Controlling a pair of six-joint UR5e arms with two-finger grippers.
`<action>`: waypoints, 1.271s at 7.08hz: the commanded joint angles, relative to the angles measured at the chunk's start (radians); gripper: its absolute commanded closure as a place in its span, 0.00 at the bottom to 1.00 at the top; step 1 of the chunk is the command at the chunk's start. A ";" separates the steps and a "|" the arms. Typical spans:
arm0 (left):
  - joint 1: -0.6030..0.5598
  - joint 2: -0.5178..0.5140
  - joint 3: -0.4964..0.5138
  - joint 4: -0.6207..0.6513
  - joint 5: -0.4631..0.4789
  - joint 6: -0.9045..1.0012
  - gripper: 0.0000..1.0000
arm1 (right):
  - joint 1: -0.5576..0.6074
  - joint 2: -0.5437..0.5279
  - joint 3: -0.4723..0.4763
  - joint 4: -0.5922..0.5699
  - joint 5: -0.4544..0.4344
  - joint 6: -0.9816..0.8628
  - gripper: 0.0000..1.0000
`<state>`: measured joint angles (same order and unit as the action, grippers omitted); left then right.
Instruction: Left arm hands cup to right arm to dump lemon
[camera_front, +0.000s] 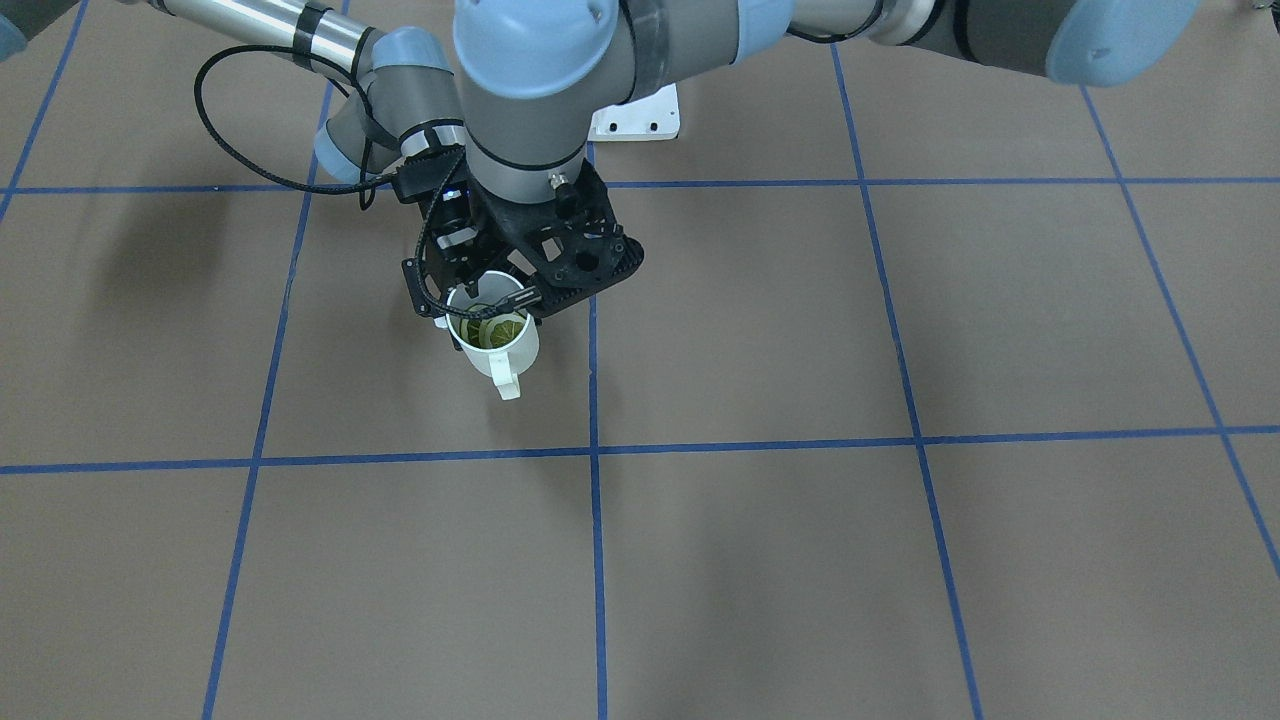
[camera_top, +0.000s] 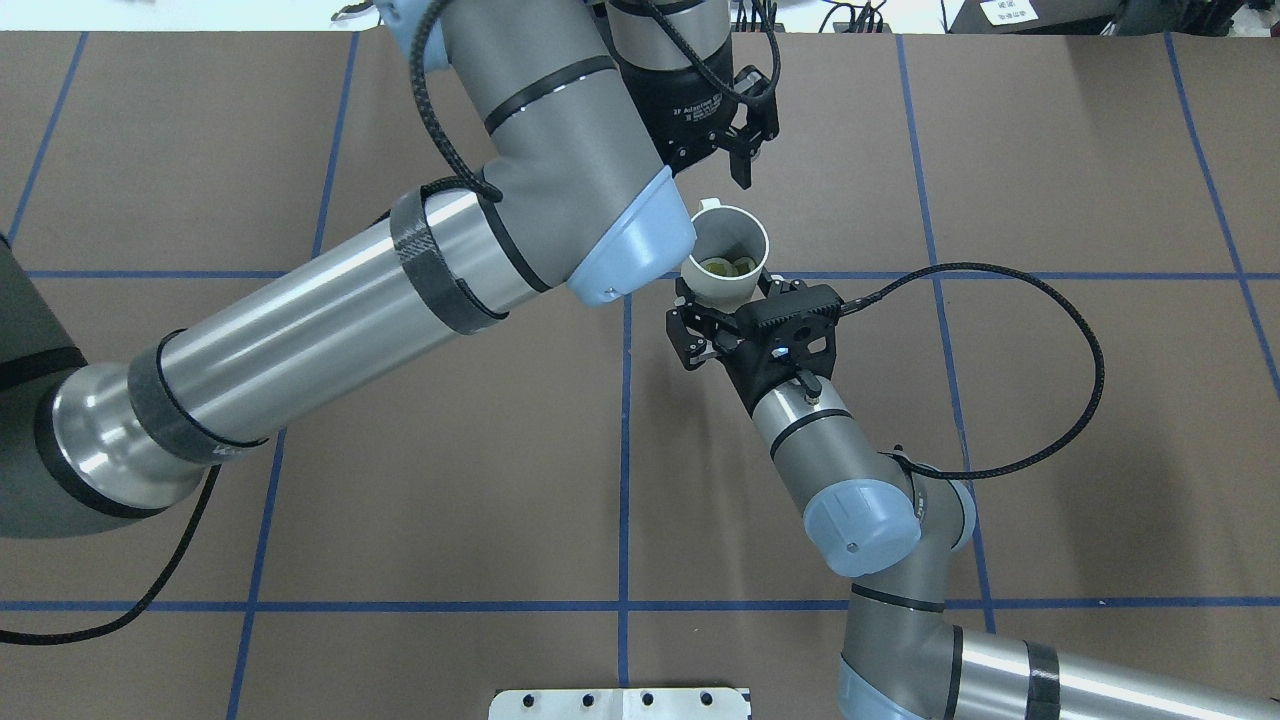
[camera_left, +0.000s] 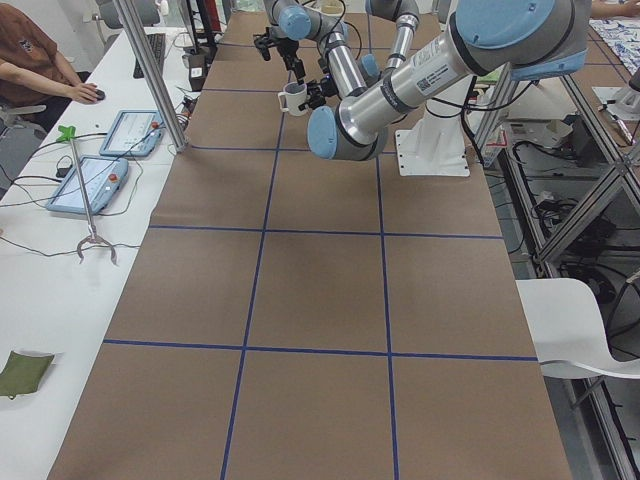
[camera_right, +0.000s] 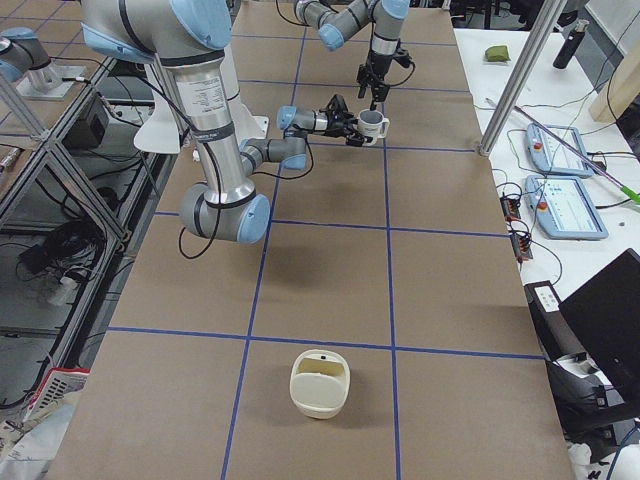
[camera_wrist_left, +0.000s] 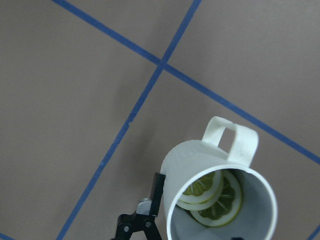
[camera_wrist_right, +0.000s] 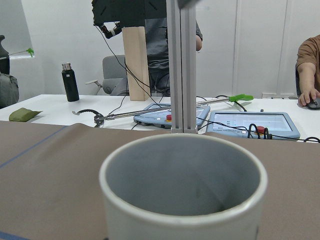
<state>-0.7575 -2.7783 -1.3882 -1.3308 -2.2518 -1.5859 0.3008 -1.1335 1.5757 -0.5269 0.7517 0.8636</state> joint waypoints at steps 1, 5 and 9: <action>-0.055 0.015 -0.057 0.001 -0.002 0.000 0.00 | 0.036 -0.073 0.046 0.004 -0.003 0.017 0.78; -0.091 0.043 -0.072 -0.001 0.008 0.004 0.00 | 0.197 -0.498 0.104 0.405 0.024 0.251 0.94; -0.094 0.057 -0.068 -0.005 0.009 0.012 0.00 | 0.463 -0.805 0.014 0.787 0.305 0.551 1.00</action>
<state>-0.8520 -2.7246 -1.4574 -1.3344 -2.2432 -1.5759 0.7010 -1.8724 1.6372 0.1571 1.0133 1.2822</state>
